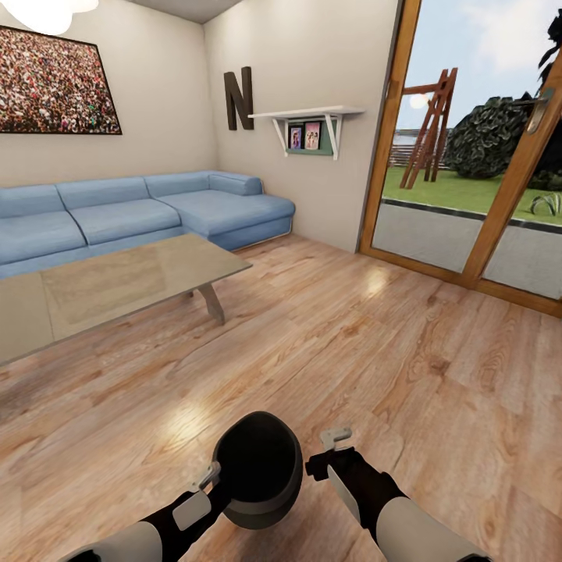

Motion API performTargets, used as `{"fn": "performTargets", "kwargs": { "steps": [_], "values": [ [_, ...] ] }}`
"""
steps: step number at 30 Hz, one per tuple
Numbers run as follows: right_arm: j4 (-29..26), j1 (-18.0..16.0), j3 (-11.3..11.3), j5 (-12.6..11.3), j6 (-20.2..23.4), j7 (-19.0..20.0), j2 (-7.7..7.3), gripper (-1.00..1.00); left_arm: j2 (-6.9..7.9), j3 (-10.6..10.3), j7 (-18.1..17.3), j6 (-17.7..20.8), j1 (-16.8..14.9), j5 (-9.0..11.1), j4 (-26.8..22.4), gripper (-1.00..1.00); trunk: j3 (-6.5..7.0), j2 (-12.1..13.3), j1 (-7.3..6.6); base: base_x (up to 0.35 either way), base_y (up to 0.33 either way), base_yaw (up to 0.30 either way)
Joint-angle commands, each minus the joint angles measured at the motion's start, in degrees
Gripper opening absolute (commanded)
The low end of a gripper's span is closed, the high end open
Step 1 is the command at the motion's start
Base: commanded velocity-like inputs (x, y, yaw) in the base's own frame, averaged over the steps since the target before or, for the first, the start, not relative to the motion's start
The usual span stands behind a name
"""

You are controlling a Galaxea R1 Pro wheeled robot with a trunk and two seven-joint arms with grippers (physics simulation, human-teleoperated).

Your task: Place each of the two pumpkins and all three candles from the living room inside a cabinet in the living room (use any cabinet), then make sure every cabinet is closed, and position the cauldron so it is next to a table in the living room.

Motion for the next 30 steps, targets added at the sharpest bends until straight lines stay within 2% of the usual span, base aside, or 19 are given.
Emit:
{"fn": "performTargets", "kwargs": {
  "steps": [1, 7, 14, 26, 30],
  "values": [
    [0.0, 0.0, 0.0, 0.0, 0.0, 0.0, 0.00, 1.00, 0.00, 0.0, 0.0, 0.0, 0.0, 0.0, 0.0, 1.00, 0.00, 0.0, 0.00, 0.000, 0.000, 0.000],
    [0.0, 0.0, 0.0, 0.0, 0.0, 0.9, -0.01, 1.00, 0.02, 0.0, 0.0, 0.0, 0.0, 0.0, 0.0, 1.00, 0.00, 0.0, 0.00, 0.000, 0.000, 0.000],
    [-0.4, 0.0, 0.0, 0.0, 0.2, 8.6, -0.05, 1.00, 0.00, 0.0, 0.0, -0.1, 0.0, 0.0, 0.0, 1.00, 0.00, 0.0, 0.00, 0.000, 0.000, 0.000],
    [-1.6, 0.0, -0.1, -0.1, 0.0, 9.3, 0.20, 1.00, 0.00, 0.0, 0.0, -0.1, 0.0, 0.0, 0.0, 1.00, 0.00, 0.0, 0.00, 0.000, 0.000, 0.000],
    [-1.5, 0.0, -1.8, -0.2, -0.6, 9.2, 0.22, 1.00, 0.00, 0.0, 0.0, -0.1, 0.0, 0.0, 0.0, 1.00, 0.00, 0.0, 0.00, 0.000, 0.000, 0.000]
  ]
}}
